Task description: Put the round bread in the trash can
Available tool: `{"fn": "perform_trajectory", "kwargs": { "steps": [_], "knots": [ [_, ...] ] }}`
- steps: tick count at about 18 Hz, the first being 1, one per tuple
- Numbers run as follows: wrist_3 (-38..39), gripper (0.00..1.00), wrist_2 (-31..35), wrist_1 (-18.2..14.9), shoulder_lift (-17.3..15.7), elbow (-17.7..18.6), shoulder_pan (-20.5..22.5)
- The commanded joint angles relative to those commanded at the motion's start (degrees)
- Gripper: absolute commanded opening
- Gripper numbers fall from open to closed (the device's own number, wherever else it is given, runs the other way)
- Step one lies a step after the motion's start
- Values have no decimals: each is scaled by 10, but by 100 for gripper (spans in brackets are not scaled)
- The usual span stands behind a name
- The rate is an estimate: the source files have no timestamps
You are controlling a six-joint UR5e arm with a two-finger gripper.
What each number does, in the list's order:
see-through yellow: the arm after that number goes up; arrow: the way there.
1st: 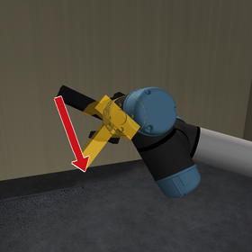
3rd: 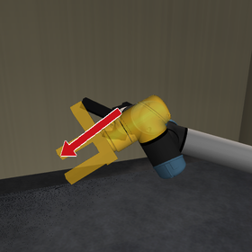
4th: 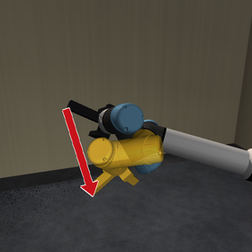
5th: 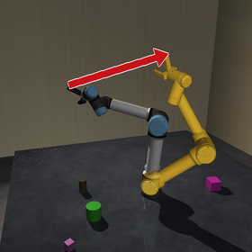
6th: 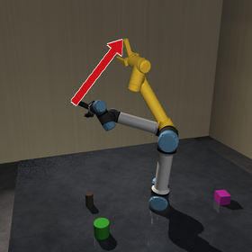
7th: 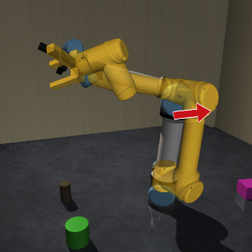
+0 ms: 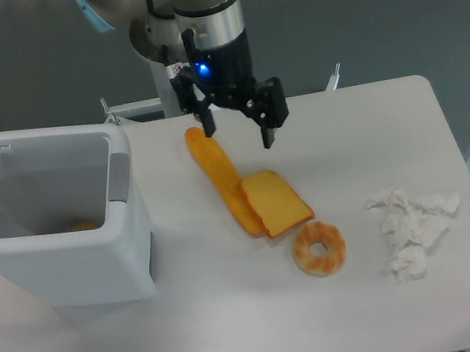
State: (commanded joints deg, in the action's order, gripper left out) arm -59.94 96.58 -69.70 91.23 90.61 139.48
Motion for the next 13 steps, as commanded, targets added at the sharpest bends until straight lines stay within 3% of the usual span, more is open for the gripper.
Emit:
{"fn": "perform_trajectory", "kwargs": {
  "steps": [4, 13],
  "knots": [
    [-54, 100, 26, 1, 0, 0, 2],
    [-60, 100, 23, 18, 0, 0, 2]
  ]
}}
